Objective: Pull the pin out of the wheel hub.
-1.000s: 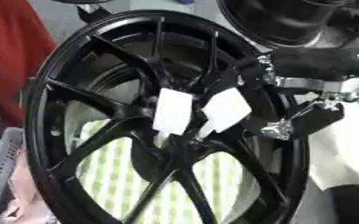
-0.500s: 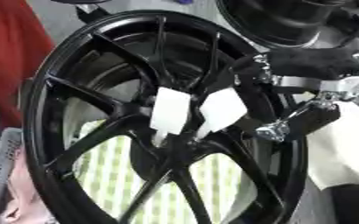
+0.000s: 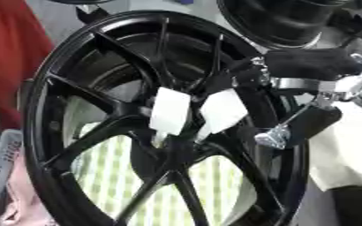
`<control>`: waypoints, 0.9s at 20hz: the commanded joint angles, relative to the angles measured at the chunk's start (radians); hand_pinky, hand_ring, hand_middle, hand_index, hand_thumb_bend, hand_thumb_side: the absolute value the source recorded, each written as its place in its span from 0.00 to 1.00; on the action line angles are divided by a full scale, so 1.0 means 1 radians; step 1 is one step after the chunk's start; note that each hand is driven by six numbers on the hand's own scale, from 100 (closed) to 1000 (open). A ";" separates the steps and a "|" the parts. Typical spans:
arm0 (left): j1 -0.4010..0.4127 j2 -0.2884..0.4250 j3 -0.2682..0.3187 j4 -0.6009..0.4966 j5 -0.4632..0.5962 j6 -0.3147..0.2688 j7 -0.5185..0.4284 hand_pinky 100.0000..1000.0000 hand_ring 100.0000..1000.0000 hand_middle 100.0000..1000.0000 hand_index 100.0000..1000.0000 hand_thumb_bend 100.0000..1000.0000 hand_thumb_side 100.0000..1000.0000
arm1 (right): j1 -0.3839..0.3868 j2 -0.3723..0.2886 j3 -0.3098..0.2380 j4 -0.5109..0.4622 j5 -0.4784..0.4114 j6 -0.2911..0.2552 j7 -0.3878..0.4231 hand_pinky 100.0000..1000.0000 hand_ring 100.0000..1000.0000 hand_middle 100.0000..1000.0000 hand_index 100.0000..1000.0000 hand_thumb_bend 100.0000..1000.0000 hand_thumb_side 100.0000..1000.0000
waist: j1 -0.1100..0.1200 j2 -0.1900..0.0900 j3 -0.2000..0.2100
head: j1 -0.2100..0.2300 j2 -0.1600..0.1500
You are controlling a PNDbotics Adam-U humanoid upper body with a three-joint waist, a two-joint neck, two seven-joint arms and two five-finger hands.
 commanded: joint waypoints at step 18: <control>0.003 -0.003 0.001 -0.015 0.004 0.007 -0.005 1.00 0.73 0.75 0.86 0.00 0.80 | -0.043 -0.007 0.015 -0.006 -0.045 0.057 -0.017 0.84 0.86 0.75 0.87 0.01 0.42 | 0.010 -0.042 -0.005 | -0.008 -0.015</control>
